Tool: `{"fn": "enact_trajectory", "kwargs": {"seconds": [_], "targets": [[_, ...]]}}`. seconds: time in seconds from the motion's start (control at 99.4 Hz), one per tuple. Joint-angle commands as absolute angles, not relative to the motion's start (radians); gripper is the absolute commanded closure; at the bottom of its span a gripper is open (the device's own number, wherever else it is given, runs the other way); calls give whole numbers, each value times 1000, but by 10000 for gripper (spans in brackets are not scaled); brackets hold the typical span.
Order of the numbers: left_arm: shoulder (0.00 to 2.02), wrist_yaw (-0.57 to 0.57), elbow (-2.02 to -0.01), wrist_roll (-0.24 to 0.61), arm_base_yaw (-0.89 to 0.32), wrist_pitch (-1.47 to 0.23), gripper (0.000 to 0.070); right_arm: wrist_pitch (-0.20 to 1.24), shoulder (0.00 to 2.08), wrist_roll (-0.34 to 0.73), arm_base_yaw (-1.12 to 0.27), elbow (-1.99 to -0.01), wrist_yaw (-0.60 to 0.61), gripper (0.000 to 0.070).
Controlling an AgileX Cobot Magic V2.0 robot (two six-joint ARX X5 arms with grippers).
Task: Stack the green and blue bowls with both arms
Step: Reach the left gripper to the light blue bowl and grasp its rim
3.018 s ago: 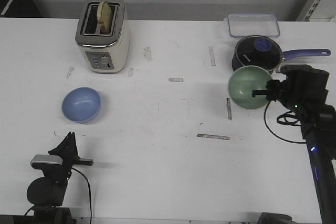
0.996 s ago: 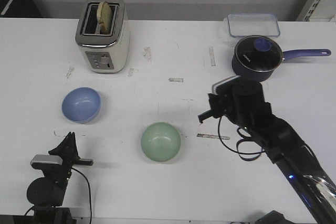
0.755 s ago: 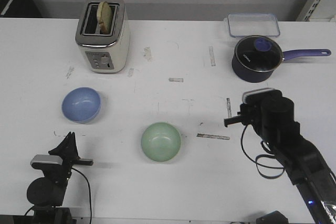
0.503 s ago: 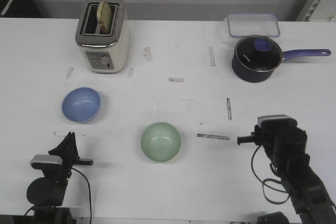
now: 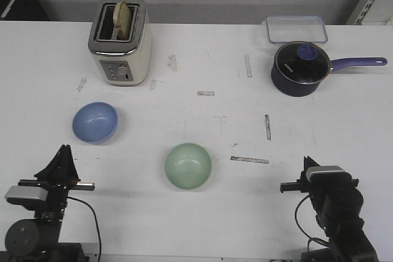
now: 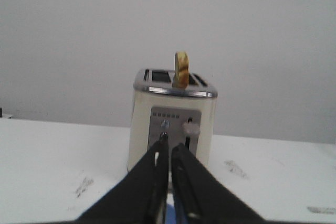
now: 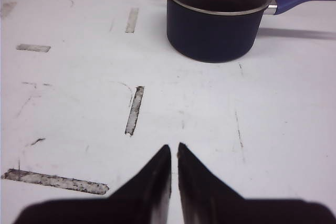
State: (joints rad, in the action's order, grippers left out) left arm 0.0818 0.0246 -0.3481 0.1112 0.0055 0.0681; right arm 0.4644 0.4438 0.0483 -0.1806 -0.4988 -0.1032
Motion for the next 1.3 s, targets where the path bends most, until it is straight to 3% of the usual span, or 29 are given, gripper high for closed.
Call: {"fn": "enact_trajectory", "kwargs": {"seconds": [0.0, 0.091, 0.252, 0.493, 0.936, 1.187, 1.288], "targets": [[154, 22, -492, 75, 6, -29, 696, 457, 450, 37, -181, -509, -101, 688], [275, 22, -668, 24, 6, -149, 664, 456, 453, 37, -181, -509, -101, 688], [499, 14, -932, 0, 6, -288, 459, 456, 453, 37, -181, -509, -101, 688], [793, -6, -1176, 41, 10, -379, 194, 456, 453, 37, -181, -509, -101, 688], [1265, -33, -1230, 126, 174, -651, 188, 456, 453, 37, -181, -509, -100, 688], [1472, -33, -1229, 126, 191, -694, 191, 456, 453, 37, -181, -509, -101, 688], [1521, -33, -1229, 126, 191, -687, 231, 456, 453, 37, -181, -509, -101, 688]]}}
